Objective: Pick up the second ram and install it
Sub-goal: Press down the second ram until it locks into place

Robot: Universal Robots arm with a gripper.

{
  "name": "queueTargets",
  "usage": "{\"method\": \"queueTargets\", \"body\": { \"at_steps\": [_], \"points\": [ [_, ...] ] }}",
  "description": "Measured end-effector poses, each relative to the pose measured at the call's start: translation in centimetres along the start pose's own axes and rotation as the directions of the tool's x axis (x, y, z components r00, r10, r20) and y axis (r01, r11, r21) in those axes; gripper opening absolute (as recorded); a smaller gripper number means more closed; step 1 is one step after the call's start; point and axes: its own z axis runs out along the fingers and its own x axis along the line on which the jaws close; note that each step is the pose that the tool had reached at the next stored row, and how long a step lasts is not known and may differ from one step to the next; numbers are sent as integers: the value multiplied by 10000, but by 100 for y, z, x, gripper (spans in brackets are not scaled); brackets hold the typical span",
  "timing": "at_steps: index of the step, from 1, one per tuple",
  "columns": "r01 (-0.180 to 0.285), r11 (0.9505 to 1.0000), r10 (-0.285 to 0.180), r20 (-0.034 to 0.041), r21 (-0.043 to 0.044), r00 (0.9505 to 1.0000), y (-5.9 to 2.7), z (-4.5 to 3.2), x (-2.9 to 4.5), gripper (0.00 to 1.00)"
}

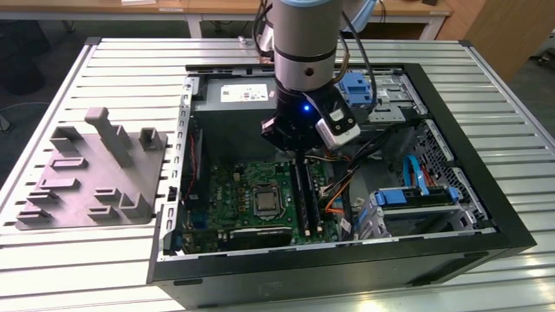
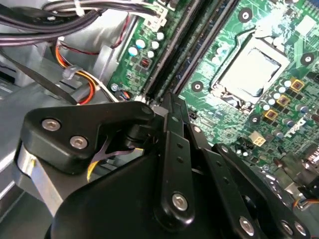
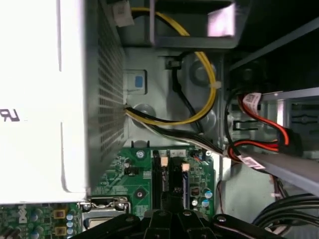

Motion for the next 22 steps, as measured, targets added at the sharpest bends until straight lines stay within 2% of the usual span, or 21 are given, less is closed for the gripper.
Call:
{"method": "queueTargets", "body": {
  "at_steps": [13,22],
  "points": [
    [-2,10000,2,6,-3,10000,-3,103,21,10],
    [-1,10000,1,6,0,10000,-3,133,23,10]
  ]
}}
